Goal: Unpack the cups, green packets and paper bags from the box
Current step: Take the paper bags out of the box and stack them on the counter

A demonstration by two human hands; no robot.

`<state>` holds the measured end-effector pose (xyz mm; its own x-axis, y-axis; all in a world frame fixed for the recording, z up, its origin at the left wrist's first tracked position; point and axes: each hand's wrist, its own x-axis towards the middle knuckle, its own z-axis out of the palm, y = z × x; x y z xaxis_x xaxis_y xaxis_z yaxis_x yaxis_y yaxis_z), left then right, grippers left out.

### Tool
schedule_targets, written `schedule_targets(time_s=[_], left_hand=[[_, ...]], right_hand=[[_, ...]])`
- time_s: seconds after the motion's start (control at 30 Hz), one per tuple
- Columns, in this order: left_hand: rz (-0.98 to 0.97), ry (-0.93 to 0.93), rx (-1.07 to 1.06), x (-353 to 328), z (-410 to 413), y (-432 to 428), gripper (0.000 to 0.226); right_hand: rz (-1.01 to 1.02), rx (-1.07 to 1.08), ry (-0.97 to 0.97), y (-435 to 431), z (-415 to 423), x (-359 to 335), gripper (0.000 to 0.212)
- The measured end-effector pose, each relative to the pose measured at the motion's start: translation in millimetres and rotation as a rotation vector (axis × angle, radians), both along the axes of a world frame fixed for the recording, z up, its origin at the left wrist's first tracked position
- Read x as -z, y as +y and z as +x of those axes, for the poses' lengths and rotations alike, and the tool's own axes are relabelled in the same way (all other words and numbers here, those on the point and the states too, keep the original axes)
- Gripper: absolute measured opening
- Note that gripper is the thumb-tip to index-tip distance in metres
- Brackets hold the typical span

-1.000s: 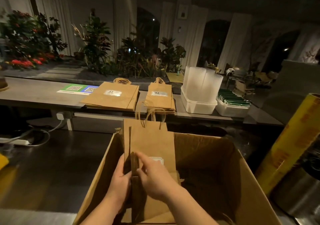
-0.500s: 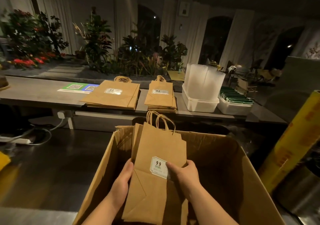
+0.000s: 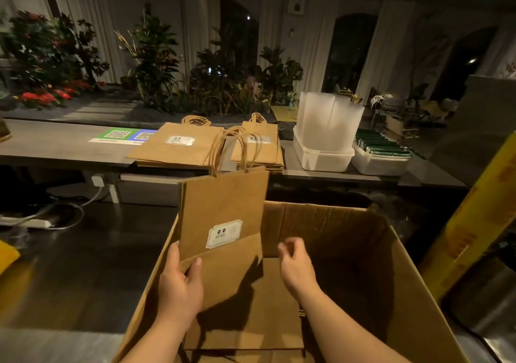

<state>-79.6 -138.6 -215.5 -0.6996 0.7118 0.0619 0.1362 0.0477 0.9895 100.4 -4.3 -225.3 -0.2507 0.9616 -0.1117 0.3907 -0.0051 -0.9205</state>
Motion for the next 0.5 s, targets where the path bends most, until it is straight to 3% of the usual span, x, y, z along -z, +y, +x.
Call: schedule_targets(time_s=[0.1, 0.13, 0.2, 0.3, 0.37, 0.5], left_hand=[[-0.002, 0.043, -0.087, 2.6, -4.9, 5.6, 0.048], [-0.005, 0.062, -0.105, 3.2, -5.6, 6.9, 0.049], [-0.015, 0.078, -0.118, 4.7, -6.2, 8.1, 0.048], [-0.011, 0.077, -0.1, 6.4, -5.5, 7.2, 0.044], [-0.012, 0.084, -0.08, 7.2, -5.8, 7.6, 0.044], [-0.017, 0.14, -0.083, 5.2, -6.5, 9.6, 0.052]], right_hand=[[-0.116, -0.555, -0.749, -3.6, 12.1, 41.2, 0.086], [-0.096, -0.731, -0.956, -5.7, 12.9, 50.9, 0.094], [0.005, -0.918, -1.239, -10.5, 8.3, 68.3, 0.089], [0.098, -0.913, -1.329, -15.3, -8.8, 61.1, 0.076], [0.168, -1.028, -1.353, -16.0, -16.0, 41.5, 0.069], [0.169, -1.103, -1.409, -18.4, -14.2, 16.0, 0.037]])
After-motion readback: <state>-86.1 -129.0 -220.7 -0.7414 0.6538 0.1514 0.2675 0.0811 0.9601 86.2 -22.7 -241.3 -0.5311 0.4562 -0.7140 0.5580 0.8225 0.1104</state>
